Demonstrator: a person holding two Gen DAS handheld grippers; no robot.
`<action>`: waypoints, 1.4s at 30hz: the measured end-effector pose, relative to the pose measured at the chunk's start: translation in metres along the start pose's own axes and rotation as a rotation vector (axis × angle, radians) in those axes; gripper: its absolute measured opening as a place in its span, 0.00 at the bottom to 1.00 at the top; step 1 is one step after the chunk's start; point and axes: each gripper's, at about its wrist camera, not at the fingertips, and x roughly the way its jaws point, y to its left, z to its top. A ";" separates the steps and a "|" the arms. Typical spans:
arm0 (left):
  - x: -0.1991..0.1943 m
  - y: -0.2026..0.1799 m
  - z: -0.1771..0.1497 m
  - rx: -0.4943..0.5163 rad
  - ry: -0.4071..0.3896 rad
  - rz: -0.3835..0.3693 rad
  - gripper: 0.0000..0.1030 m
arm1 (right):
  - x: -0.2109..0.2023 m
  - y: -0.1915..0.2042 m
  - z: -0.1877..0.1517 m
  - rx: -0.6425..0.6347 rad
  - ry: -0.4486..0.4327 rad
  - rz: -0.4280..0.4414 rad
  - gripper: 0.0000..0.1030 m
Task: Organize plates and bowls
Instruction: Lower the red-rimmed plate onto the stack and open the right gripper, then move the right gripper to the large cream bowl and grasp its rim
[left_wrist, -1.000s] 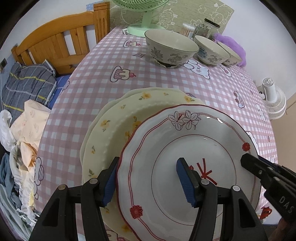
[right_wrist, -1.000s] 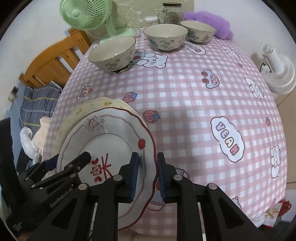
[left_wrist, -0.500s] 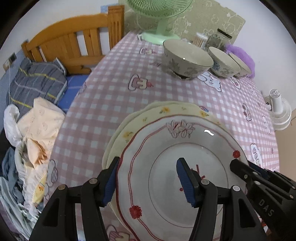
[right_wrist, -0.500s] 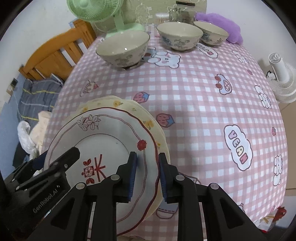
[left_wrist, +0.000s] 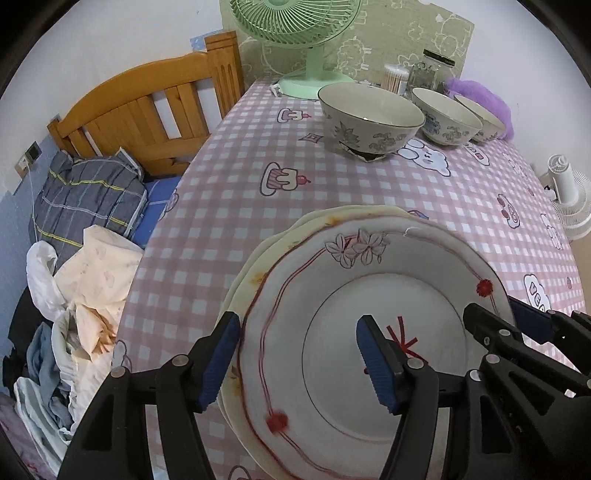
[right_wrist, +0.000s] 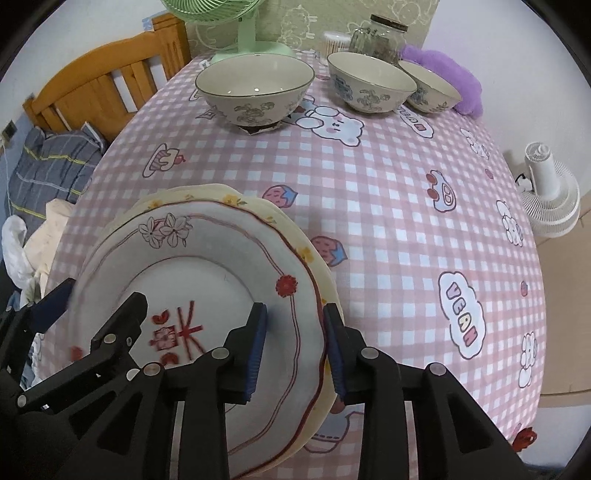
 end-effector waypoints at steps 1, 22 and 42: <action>0.000 0.000 -0.001 0.001 0.000 0.003 0.64 | 0.000 0.000 0.000 0.002 -0.008 0.001 0.34; -0.028 0.000 0.017 0.032 -0.030 -0.080 0.85 | -0.042 -0.016 0.005 0.110 -0.098 0.178 0.64; -0.003 -0.034 0.119 -0.002 -0.113 -0.010 0.79 | -0.030 -0.042 0.110 0.080 -0.172 0.190 0.65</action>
